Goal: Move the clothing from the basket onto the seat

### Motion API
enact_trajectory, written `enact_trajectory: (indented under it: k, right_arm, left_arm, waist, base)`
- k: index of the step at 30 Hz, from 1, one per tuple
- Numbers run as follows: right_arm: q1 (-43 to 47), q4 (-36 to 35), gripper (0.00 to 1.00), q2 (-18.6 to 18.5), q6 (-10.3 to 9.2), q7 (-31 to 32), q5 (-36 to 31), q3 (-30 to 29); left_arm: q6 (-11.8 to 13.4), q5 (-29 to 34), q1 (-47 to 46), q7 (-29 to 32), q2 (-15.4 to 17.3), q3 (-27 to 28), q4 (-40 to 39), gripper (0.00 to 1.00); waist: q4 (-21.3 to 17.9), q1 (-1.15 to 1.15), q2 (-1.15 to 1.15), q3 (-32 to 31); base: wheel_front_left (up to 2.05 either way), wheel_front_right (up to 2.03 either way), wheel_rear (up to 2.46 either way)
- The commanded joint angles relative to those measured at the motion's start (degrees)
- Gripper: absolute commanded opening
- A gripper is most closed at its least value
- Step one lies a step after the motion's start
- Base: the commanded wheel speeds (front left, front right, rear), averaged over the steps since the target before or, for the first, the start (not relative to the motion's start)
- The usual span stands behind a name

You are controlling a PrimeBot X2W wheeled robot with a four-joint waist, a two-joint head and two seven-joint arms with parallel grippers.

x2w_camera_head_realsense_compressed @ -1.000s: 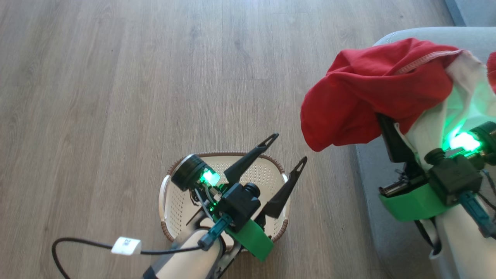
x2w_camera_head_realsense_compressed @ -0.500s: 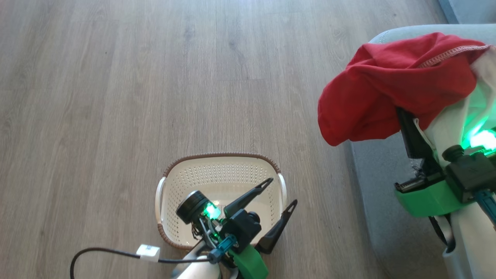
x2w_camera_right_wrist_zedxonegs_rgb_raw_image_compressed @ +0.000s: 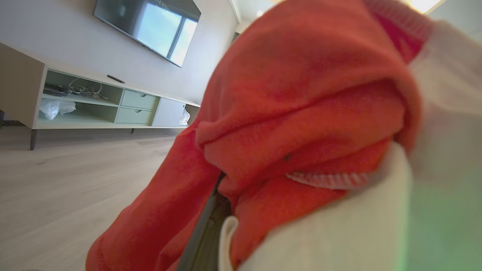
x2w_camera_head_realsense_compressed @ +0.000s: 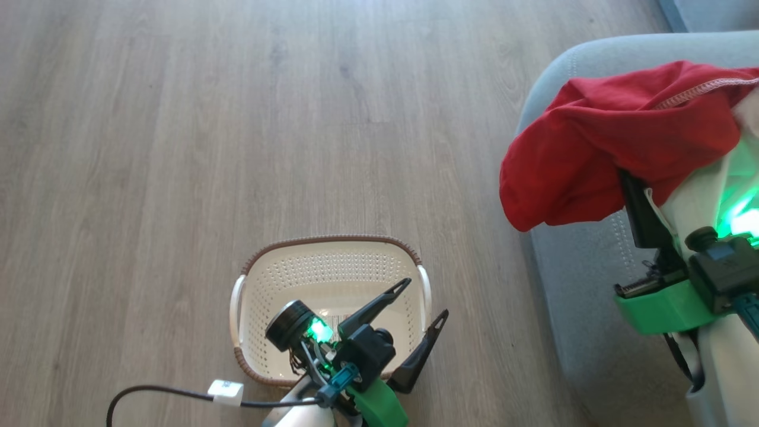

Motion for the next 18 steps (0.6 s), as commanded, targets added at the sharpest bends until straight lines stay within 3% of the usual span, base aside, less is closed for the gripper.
enact_trajectory:
  k: [1, 8, 18]
  right_arm:
    - [-0.9, -1.6, 0.00, -0.6, -0.02, -0.1, -0.5, 0.1]
    - [-1.1, -1.4, 0.00, -0.6, -0.02, -0.1, -0.8, -1.1]
    - [-1.1, -1.4, 0.00, -0.4, -0.02, -0.1, -0.9, -4.0]
  left_arm:
    - [0.2, -0.6, -1.0, -0.3, -0.5, 2.1, -2.2, 1.00]
    - [0.1, -0.6, -1.2, -0.3, -0.5, 2.0, -2.4, 1.00]
    - [-0.1, -0.3, -3.0, -0.3, -0.5, 1.3, -2.4, 1.00]
  waist:
    - [-1.0, 0.00, 0.00, 0.3]
    - [-4.6, 0.00, 0.00, 1.2]
    - [-12.8, 0.00, 0.00, 3.9]
  base:
    - [0.00, 0.00, 0.00]
    - [0.00, 0.00, 0.00]
    - [0.00, 0.00, 0.00]
